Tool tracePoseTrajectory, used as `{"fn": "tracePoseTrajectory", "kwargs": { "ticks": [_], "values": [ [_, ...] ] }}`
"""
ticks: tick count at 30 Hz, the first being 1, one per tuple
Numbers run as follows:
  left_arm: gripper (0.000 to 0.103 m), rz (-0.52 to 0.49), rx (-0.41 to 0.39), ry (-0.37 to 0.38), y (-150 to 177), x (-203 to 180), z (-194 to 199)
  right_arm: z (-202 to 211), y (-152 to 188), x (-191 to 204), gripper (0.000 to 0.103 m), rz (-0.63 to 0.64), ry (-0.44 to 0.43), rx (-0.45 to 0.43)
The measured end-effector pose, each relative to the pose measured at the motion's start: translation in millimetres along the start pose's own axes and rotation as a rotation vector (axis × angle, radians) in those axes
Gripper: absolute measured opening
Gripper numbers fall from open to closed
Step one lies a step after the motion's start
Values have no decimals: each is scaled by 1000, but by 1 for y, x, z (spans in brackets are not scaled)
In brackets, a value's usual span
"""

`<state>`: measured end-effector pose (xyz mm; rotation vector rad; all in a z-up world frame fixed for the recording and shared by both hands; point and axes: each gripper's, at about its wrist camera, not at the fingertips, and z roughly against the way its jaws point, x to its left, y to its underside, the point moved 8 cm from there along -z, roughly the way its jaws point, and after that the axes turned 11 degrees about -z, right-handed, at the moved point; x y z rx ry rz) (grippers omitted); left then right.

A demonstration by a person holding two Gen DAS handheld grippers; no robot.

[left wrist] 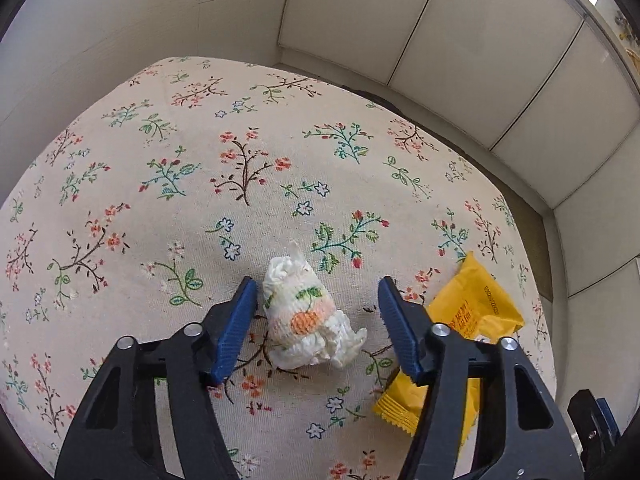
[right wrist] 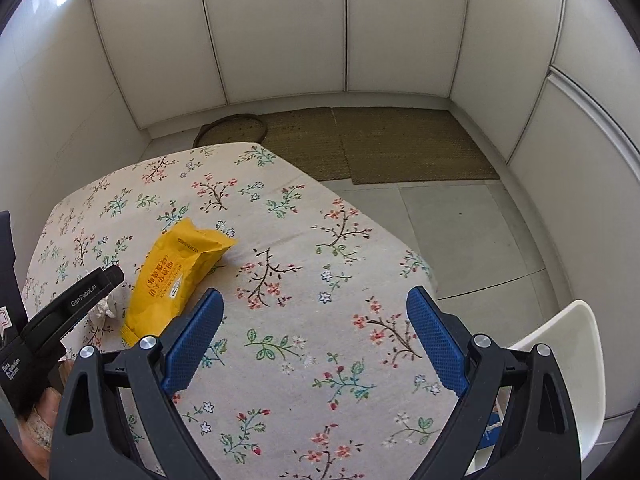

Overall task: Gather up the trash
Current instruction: 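Grasp the white tissue bundle with left tool while right tool grasps the yellow packet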

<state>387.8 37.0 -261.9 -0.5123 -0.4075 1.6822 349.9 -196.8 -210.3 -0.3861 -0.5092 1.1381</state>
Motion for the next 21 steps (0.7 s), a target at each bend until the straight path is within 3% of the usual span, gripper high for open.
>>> {"fn": "tracePoseTrajectory", "kwargs": {
  "ticks": [2, 4, 10, 15, 21],
  "values": [
    [35, -19, -6, -23, 0, 3, 1, -10, 2, 8, 90, 5, -29, 30],
    [31, -16, -6, -5, -1, 7, 2, -22, 4, 18, 90, -8, -74, 73],
    [30, 61, -31, 50, -4, 25, 9, -51, 13, 43, 90, -38, -181, 194],
    [32, 148, -19, 172, -10, 39, 8, -65, 13, 57, 90, -86, -236, 226],
    [41, 150, -11, 174, -11, 40, 9, -73, 13, 65, 90, -121, -262, 235]
  ]
}}
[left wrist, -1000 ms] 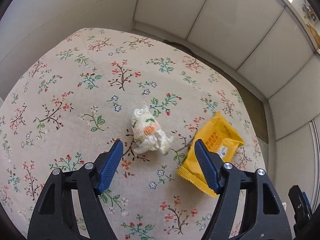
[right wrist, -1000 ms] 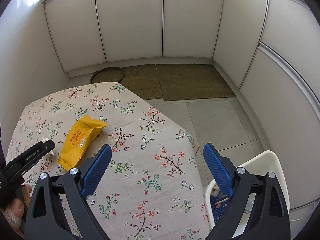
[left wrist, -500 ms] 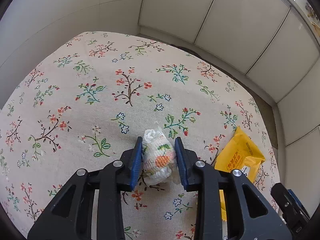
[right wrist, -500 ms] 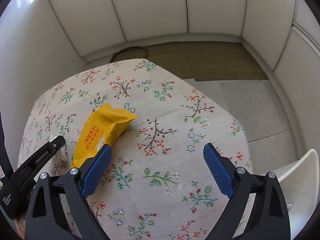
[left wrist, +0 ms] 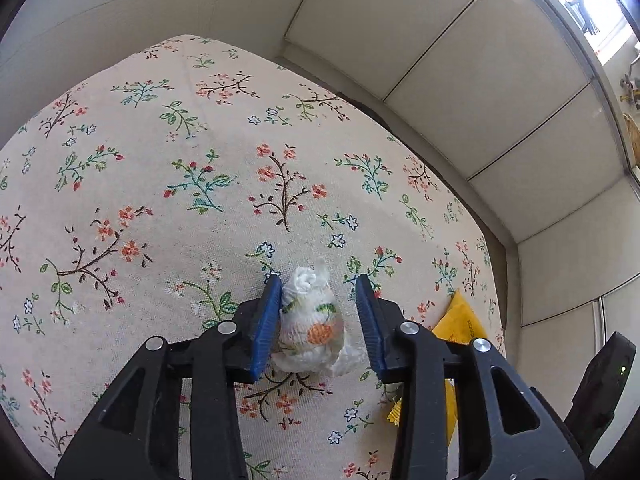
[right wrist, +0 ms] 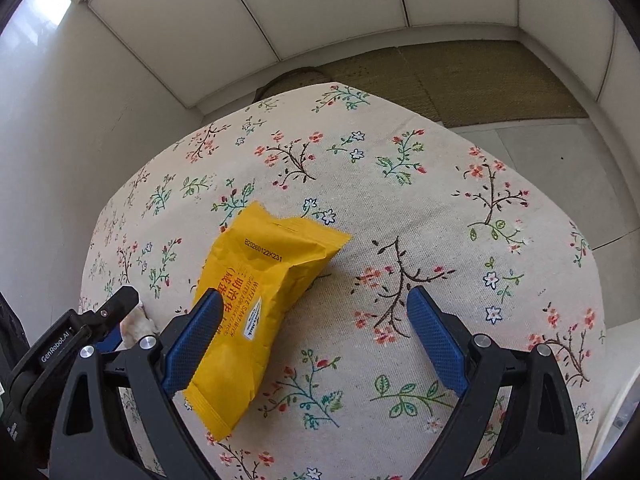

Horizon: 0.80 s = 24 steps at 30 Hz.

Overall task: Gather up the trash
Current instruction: 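Grasp the white tissue bundle with left tool while right tool grasps the yellow packet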

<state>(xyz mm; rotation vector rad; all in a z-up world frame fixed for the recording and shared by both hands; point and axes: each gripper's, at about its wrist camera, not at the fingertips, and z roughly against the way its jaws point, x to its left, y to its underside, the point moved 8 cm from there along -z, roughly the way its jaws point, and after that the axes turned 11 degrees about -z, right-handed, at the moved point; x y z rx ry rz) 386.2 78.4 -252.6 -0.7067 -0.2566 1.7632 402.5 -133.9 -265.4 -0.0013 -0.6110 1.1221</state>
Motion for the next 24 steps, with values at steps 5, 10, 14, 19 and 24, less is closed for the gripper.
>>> {"fn": "tracePoseTrajectory", "kwargs": {
  "ticks": [5, 10, 14, 19, 24],
  "values": [
    [67, -70, 22, -142, 4, -6, -5, -2, -1, 1, 90, 2, 14, -21],
    [29, -173, 0, -255, 7, -7, -5, -2, 0, 2, 90, 11, 41, -37],
    [28, -150, -22, -229, 4, -3, 6, -3, 0, 3, 90, 23, 50, -34],
    [28, -53, -93, -200, -13, 12, 30, -8, 5, 16, 90, 79, 69, -49],
    [28, -19, -139, -203, -24, 18, 41, -11, 12, 31, 28, 160, 47, -58]
  ]
}}
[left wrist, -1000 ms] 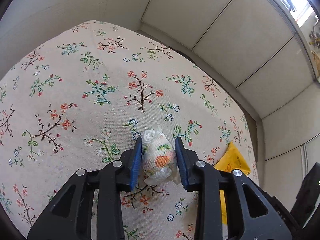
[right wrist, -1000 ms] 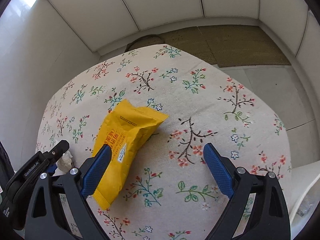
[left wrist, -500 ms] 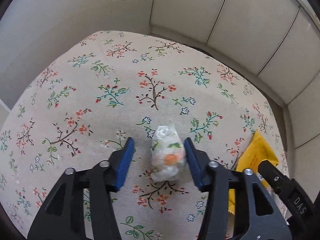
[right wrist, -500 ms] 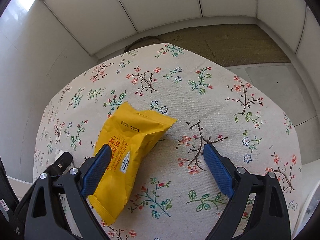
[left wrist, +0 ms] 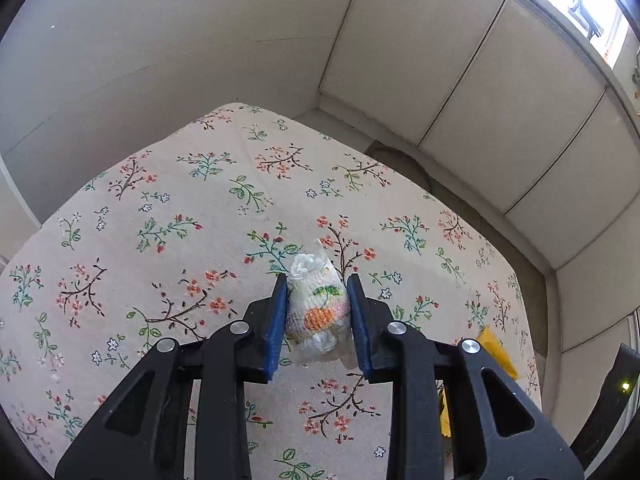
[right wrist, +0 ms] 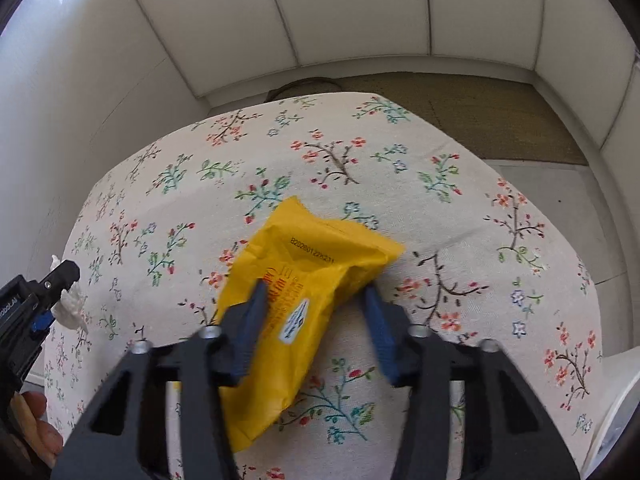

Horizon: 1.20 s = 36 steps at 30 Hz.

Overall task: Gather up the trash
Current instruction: 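Grasp the white tissue bundle with left tool while right tool grasps the yellow packet, then carry the tissue bundle and yellow packet with both tools over the bin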

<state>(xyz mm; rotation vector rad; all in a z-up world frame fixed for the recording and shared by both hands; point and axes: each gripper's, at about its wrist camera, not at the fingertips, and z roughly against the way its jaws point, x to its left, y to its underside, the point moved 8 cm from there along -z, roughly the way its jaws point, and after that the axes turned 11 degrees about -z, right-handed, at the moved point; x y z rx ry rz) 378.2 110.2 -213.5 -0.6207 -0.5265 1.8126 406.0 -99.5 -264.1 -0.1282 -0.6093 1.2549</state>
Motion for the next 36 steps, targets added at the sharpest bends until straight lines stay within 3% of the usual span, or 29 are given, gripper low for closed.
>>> {"fn": "tracePoseTrajectory", "kwargs": {
  "ticks": [2, 17, 27, 36],
  "values": [
    [28, 6, 4, -1, 1, -1, -1, 3, 0, 3, 15, 2, -29, -2],
    [28, 10, 8, 39, 6, 3, 33, 62, 3, 5, 12, -15, -70, -68],
    [28, -53, -59, 63, 9, -7, 106, 156, 14, -14, 12, 36, -41, -181],
    [28, -163, -155, 160, 16, -62, 182, 257, 29, -60, 12, 81, 22, -325]
  ]
}}
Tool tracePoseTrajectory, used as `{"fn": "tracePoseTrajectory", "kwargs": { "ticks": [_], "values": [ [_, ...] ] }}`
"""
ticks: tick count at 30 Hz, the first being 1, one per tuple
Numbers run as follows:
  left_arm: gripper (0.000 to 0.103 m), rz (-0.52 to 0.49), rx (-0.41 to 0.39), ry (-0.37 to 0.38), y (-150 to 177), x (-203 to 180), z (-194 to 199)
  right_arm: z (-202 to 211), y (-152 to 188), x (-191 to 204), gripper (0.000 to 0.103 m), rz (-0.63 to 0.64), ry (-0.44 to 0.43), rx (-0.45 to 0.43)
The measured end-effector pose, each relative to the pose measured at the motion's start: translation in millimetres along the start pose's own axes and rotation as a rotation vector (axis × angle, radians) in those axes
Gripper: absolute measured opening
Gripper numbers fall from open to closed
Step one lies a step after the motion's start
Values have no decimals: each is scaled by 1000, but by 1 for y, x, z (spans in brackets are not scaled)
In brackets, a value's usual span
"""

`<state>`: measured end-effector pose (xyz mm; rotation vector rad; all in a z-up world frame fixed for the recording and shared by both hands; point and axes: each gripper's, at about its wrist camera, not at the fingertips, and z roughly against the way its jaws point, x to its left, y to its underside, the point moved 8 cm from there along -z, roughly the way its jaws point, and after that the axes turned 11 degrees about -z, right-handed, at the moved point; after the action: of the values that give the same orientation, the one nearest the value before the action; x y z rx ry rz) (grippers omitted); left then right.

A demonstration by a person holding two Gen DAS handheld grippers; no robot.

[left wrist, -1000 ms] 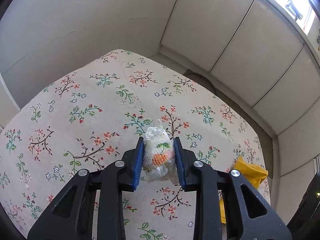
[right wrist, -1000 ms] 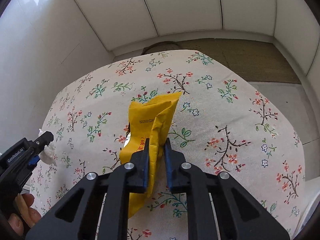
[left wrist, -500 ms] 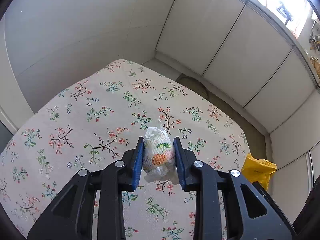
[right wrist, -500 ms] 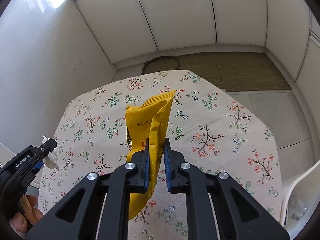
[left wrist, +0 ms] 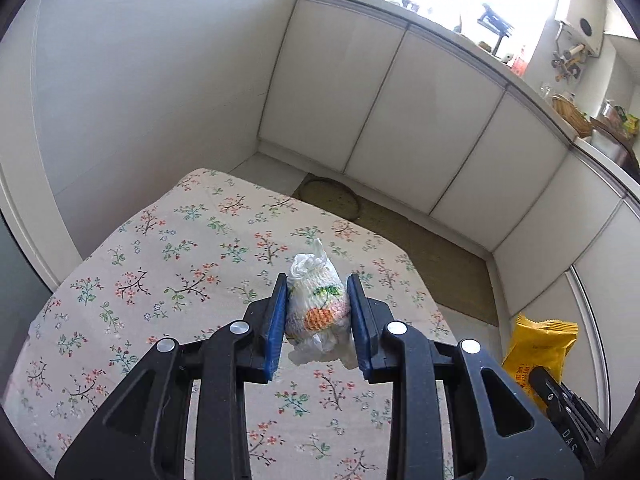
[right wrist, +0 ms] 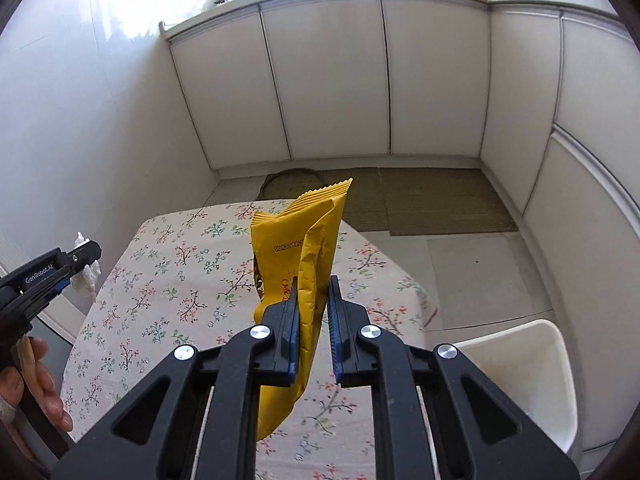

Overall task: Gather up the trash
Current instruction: 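Carry the tissue bundle and yellow packet with both tools over the bin, then open both tools to drop the tissue bundle and yellow packet into the bin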

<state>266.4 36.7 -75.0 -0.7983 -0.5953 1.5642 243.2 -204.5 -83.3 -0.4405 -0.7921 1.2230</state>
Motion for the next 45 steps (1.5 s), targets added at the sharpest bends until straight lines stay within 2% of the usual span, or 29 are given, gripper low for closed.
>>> {"fn": "tracePoseTrajectory", "kwargs": {
  "ticks": [7, 13, 18, 22, 25, 26, 28, 33, 37, 40, 45],
  "values": [
    [28, -105, -46, 123, 12, -78, 40, 73, -6, -68, 12, -7, 90, -95],
    [28, -200, -72, 231, 28, -145, 65, 125, -6, -139, 12, -10, 218, -167],
    [28, -292, -84, 308, 45, -200, 78, 126, 0, -196, 12, -71, 294, -160],
    [28, -355, -84, 366, 59, -244, 80, 105, 13, -225, 12, -103, 311, -90],
    [28, -374, -72, 407, 69, -269, 77, 96, 19, -237, 21, -129, 305, -62],
    [28, -375, -64, 422, 72, -277, 75, 95, 22, -241, 41, -137, 297, -54],
    [28, -381, -55, 444, 77, -289, 74, 96, 24, -249, 62, -156, 302, -60],
    [28, -389, -29, 486, 90, -318, 66, 112, 27, -274, 63, -181, 356, -92],
    [28, -402, -9, 511, 100, -334, 61, 128, 35, -302, 65, -201, 439, -100],
    [29, -433, 5, 540, 108, -348, 59, 145, 39, -326, 77, -216, 494, -130],
    [31, -516, 21, 548, 125, -367, 52, 170, 42, -346, 88, -273, 541, -194]
  ]
}}
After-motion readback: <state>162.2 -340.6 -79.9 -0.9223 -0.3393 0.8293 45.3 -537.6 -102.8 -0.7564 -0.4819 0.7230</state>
